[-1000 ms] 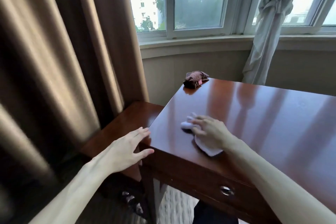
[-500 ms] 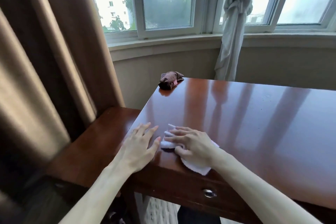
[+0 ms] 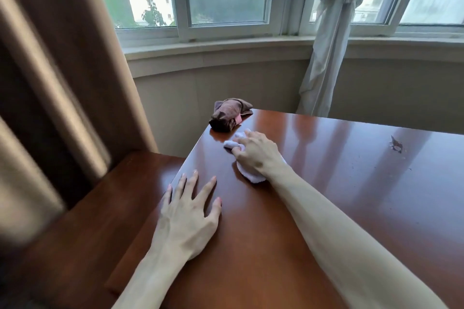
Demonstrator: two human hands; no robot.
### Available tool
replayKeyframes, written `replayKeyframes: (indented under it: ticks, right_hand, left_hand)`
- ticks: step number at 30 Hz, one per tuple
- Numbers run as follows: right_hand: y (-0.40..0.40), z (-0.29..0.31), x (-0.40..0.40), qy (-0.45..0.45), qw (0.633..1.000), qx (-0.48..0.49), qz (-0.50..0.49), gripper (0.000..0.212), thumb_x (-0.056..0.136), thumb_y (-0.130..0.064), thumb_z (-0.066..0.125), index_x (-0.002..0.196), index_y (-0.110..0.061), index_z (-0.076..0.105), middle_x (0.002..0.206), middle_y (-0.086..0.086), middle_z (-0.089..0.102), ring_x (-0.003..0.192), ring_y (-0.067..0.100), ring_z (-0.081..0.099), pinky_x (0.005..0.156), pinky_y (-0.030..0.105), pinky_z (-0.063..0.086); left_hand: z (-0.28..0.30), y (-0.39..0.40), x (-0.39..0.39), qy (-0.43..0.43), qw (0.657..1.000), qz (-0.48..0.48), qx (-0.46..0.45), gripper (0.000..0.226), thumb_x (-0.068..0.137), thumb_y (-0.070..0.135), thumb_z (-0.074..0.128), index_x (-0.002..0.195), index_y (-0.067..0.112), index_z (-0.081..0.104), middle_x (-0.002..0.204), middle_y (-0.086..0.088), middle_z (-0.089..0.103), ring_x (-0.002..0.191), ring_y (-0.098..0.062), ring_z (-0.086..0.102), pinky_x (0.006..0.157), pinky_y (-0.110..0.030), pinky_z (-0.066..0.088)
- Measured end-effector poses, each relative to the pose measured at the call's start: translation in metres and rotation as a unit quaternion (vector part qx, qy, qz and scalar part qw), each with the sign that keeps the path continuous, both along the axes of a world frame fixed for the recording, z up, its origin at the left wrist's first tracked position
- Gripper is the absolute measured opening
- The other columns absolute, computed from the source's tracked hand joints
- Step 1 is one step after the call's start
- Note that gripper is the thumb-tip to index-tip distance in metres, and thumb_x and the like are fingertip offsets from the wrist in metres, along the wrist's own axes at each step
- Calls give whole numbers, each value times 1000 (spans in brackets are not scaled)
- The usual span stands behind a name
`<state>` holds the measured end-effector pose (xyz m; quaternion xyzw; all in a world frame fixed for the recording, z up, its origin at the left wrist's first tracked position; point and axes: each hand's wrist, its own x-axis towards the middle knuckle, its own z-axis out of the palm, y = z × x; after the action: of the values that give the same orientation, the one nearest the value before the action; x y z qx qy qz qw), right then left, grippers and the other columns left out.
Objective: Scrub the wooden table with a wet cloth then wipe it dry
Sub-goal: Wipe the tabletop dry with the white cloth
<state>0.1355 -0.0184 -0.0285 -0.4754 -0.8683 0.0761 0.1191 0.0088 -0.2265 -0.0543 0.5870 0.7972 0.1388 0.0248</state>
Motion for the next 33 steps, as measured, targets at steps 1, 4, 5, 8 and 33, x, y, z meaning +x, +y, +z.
replayKeyframes:
  ticks: [1,4,5,8,33]
  right_hand:
    - [-1,1,0,-9,1000,7,6,43,87,-42,31,122,-37,56,128,1,55,124,29,53,96,42,46]
    - [-30,4,12,-27,998,19,56,41,94,-40,32,130,-47,48,145,-4,51,140,23,42,106,43,41]
    - [-47,4,19,-29,997,14,71,46,95,-40,33,137,-46,49,153,-7,47,147,18,34,112,41,37]
    - [-115,4,48,9,996,6,94,68,85,-51,22,143,-38,54,158,-15,41,151,7,25,118,37,35]
    - [-227,11,214,29,983,12,-182,48,97,-35,41,142,-31,56,154,-8,46,141,19,42,109,37,37]
  left_hand:
    - [1,0,0,-4,1000,0,-4,64,93,65,15,156,52,13,169,9,6,155,-12,-4,125,-39,-6]
    - [5,0,1,-23,1000,-10,-9,58,99,62,26,155,50,20,169,8,9,155,-12,-2,125,-39,-5]
    - [7,1,0,-36,999,-9,-8,57,100,60,29,155,49,23,168,7,12,155,-13,0,125,-40,-4]
    - [18,-3,0,-73,997,-26,-7,54,102,52,36,154,39,34,166,3,22,155,-16,9,126,-46,4]
    - [31,-100,69,-91,983,-160,-5,70,90,75,32,144,35,52,152,13,47,142,-10,39,116,-37,34]
